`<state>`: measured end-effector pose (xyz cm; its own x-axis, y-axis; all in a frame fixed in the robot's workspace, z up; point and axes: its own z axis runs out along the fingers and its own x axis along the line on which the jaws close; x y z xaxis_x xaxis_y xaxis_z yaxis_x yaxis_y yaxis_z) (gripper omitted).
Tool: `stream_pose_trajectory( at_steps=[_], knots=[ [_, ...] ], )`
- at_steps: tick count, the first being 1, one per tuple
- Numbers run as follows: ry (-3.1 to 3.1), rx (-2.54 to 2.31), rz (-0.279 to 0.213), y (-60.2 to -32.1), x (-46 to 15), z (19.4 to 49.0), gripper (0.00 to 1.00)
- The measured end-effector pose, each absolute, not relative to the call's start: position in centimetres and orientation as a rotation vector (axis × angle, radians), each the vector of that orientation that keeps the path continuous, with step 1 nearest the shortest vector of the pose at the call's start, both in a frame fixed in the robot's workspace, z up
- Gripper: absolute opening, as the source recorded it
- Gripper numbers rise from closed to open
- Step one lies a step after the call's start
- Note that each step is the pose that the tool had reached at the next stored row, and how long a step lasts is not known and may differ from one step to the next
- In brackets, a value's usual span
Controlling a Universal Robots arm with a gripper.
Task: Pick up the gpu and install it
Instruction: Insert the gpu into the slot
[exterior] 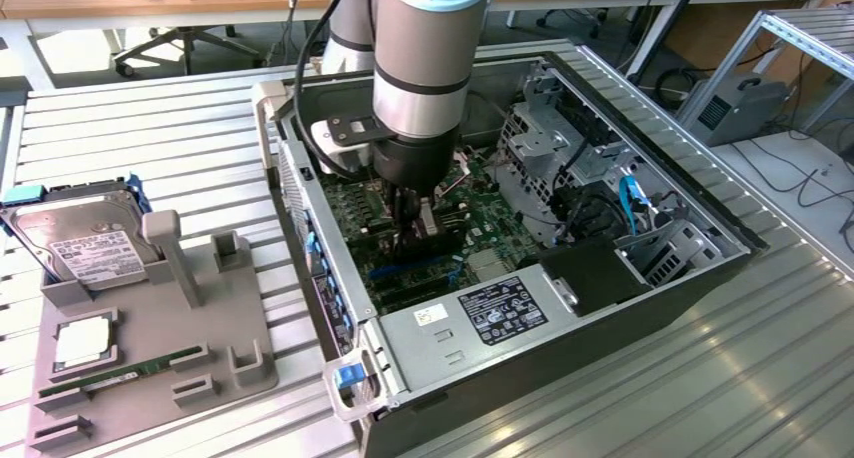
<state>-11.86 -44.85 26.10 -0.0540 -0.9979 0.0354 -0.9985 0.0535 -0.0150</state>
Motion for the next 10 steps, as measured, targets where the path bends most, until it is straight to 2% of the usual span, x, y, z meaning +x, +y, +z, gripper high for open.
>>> stream_pose_trajectory(
  at_steps=[10],
  knots=[
    [-2.227,2.194,0.056,-44.77,-11.86,26.09,0.27]
  ],
)
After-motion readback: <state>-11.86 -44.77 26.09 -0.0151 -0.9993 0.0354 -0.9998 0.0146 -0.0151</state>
